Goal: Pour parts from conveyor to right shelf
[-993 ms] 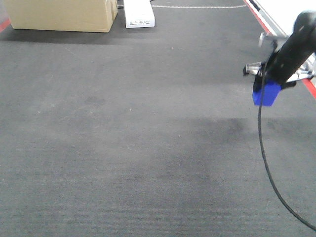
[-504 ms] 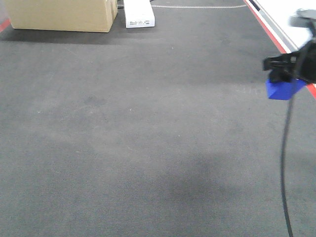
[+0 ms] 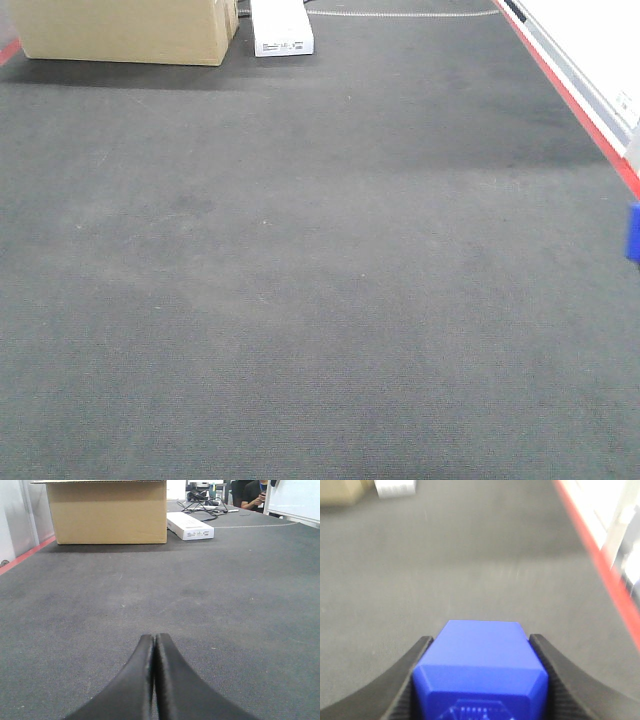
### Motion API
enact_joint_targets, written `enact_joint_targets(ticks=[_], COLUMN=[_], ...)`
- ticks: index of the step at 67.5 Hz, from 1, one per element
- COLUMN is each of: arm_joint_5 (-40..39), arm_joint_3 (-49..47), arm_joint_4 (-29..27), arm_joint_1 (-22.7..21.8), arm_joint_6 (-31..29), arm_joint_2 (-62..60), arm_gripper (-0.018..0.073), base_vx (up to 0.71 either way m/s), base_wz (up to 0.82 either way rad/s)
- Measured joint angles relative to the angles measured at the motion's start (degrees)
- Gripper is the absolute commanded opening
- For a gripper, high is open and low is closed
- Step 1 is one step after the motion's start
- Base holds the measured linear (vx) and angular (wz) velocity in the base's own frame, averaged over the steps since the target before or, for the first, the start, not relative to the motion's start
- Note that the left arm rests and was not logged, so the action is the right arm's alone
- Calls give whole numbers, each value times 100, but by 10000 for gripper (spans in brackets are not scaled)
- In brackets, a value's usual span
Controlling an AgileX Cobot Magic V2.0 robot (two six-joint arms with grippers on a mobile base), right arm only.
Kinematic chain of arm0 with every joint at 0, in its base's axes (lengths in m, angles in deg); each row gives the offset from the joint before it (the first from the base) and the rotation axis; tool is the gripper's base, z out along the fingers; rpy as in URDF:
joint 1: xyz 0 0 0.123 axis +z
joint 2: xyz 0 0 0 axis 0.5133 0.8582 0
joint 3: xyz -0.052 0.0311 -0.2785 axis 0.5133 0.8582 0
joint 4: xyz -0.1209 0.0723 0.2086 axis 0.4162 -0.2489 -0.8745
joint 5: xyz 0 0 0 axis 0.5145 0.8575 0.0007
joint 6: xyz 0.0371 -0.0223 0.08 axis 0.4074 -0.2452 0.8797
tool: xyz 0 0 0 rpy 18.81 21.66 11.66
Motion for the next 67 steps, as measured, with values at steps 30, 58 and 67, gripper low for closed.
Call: enact_joint_targets(ticks=[30,58,67], arm_joint_5=[-31,57,57], arm_joint_3=[2063,2110,2110], arm_joint_4=[0,0,0], arm_joint_1=[0,0,0], arm_joint_6=[-588,-588,-588], arm_joint_2=[-3740,-3990,-3990], arm_gripper=[-6,-6,-6], base_vx=[0,0,0], base_wz=[0,0,0])
